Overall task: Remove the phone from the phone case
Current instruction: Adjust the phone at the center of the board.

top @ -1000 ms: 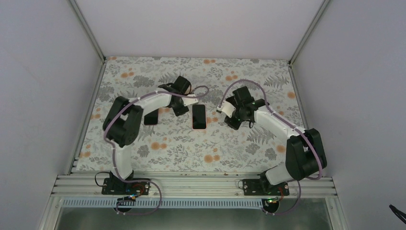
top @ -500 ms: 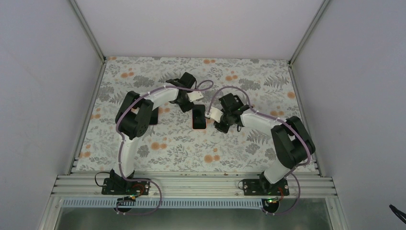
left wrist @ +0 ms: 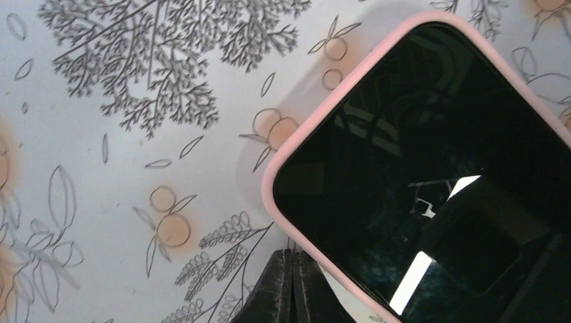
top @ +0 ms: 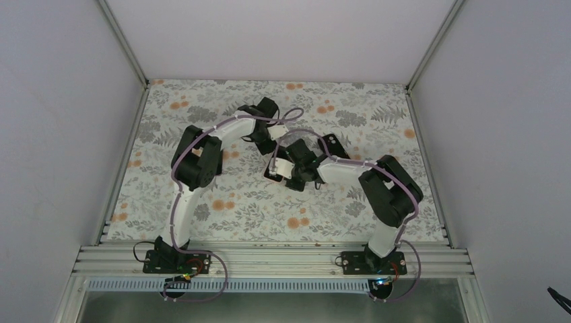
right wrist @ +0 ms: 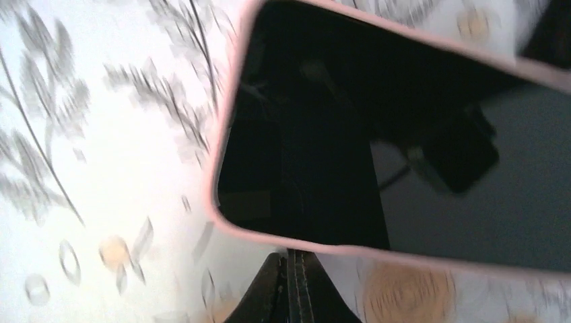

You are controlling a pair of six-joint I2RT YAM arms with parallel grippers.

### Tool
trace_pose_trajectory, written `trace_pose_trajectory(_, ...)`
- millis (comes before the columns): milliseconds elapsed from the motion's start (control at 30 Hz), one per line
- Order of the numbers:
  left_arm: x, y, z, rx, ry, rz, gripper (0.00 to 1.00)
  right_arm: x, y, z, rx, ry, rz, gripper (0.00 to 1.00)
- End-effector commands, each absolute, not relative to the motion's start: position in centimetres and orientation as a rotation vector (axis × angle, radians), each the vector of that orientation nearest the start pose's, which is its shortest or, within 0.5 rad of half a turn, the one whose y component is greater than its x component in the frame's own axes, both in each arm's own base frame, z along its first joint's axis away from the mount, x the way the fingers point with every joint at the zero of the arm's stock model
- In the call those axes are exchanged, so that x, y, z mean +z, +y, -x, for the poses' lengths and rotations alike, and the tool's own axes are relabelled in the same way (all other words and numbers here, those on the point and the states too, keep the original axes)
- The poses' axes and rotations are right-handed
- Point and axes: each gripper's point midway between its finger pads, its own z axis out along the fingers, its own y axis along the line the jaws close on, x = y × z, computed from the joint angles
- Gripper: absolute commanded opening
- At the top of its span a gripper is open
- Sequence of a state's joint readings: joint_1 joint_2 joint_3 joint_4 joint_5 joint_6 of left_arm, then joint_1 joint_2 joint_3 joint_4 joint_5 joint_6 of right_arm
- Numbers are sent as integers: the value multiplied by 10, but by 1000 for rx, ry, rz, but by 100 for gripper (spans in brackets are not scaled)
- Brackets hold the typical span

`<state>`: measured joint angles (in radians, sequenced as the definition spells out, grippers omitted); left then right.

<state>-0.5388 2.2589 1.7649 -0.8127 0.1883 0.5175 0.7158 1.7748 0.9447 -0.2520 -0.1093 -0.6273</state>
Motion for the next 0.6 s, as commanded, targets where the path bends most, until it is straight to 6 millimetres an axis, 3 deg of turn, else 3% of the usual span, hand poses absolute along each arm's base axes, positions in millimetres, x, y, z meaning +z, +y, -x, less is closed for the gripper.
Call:
trace_pose_trajectory(0, 6, -312, -375, -489, 2474, -1615, 2, -15, 301, -266, 139, 2037, 1832, 4)
trace_pose_trajectory(133, 13, -338, -351, -651, 2438, -1704, 2, -24, 329, -266, 81, 1994, 1872, 4)
trace_pose_trajectory(233, 16, -344, -333, -749, 2427, -1749, 2, -24, 342, -270, 71, 1990, 1876, 4)
trace_pose_trajectory(333, 23, -340, -332, -748, 2415, -1753, 2, -5, 349, -265, 136, 1959, 1879, 4)
trace_pose_trajectory(433, 49, -329, -355, -663, 2375, -1683, 4, 27, 352, -243, 286, 1929, 1915, 4)
trace_pose_trajectory(533, 97, -310, -397, -583, 2314, -1542, 50, 60, 349, -226, 383, 1917, 1913, 35)
trace_pose_trajectory(567, 115, -301, -411, -561, 2295, -1491, 70, 69, 346, -220, 404, 1912, 1915, 53)
